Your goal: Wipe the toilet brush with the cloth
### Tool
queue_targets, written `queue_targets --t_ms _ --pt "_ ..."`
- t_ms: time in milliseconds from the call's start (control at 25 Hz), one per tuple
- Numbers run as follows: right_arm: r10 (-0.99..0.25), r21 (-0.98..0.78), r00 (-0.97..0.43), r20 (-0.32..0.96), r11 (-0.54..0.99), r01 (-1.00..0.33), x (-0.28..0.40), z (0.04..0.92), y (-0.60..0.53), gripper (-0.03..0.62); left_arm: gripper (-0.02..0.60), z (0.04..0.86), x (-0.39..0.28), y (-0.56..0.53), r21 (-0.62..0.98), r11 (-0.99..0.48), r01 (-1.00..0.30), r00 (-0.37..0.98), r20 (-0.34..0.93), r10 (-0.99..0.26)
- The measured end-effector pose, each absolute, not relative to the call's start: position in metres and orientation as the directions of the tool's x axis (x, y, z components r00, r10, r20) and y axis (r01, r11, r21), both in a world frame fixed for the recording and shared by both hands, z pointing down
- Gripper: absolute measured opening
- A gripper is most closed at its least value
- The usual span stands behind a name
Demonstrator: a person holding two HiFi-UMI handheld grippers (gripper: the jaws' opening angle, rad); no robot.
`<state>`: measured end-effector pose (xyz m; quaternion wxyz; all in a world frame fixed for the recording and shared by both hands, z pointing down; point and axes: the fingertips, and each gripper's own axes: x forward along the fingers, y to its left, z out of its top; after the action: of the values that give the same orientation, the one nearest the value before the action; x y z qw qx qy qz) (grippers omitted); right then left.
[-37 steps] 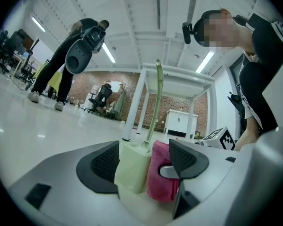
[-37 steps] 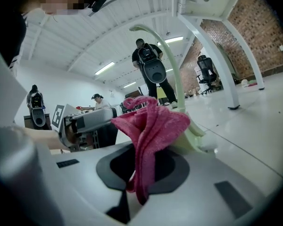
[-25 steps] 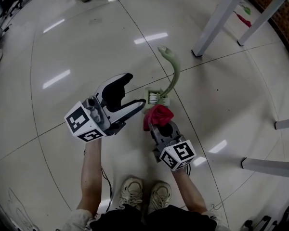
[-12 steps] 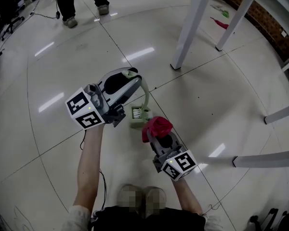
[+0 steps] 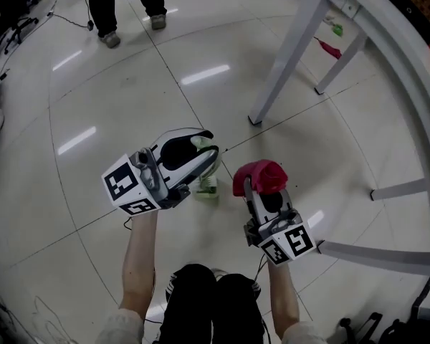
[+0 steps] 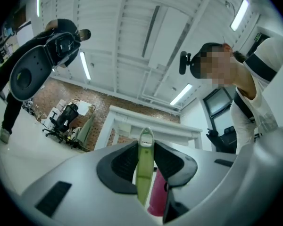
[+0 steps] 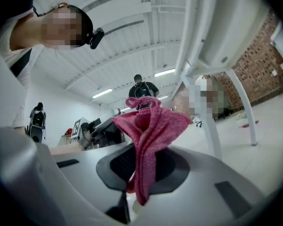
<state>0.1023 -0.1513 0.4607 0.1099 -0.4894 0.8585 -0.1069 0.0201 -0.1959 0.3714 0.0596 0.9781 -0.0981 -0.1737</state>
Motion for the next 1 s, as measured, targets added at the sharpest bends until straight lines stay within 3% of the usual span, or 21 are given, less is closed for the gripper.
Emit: queue_targets --t_ms 280,440,560,760,880,1000 --pt "-0.884 -0.33 -0.465 -0.056 0.456 -0.827 0.113 0.088 -0.157 0.031 0.109 0.036 0.01 -0.192 0.304 -0.924 -0.233 0.892 -0.311 -0.328" --pt "-0.869 -0.337 -0.489 0.07 0.441 -0.832 0.102 -0.076 -0.113 0.031 0.109 -0.132 0.005 -0.145 0.35 -0.905 -0.24 0.889 -0.295 -0.35" --pt "-0.829 -0.241 -0.557 0.057 0.53 -0.813 0.089 -0.123 -0.09 0.031 0.109 -0.18 0.012 -0.113 0.294 -0.935 -0.198 0.912 -0.295 -0.286" --pt "-0.792 -0.138 -0.605 -0.081 0.61 -0.78 0.071 -0.18 -0.058 0.031 0.109 -0.191 0.026 -0.06 0.211 -0.958 -0.193 0.947 -0.217 -0.238" --pt "-0.756 -0.193 -0.61 -0.237 0.652 -0.733 0.073 -0.231 -0.042 0.031 0.109 -0.196 0.028 -0.05 0.207 -0.956 -0.209 0.948 -0.196 -0.25" --pt "-0.724 -0.184 -0.628 -0.283 0.684 -0.706 0.067 -0.249 -0.026 0.032 0.109 -0.21 0.024 -0.038 0.191 -0.961 -0.202 0.946 -0.216 -0.242"
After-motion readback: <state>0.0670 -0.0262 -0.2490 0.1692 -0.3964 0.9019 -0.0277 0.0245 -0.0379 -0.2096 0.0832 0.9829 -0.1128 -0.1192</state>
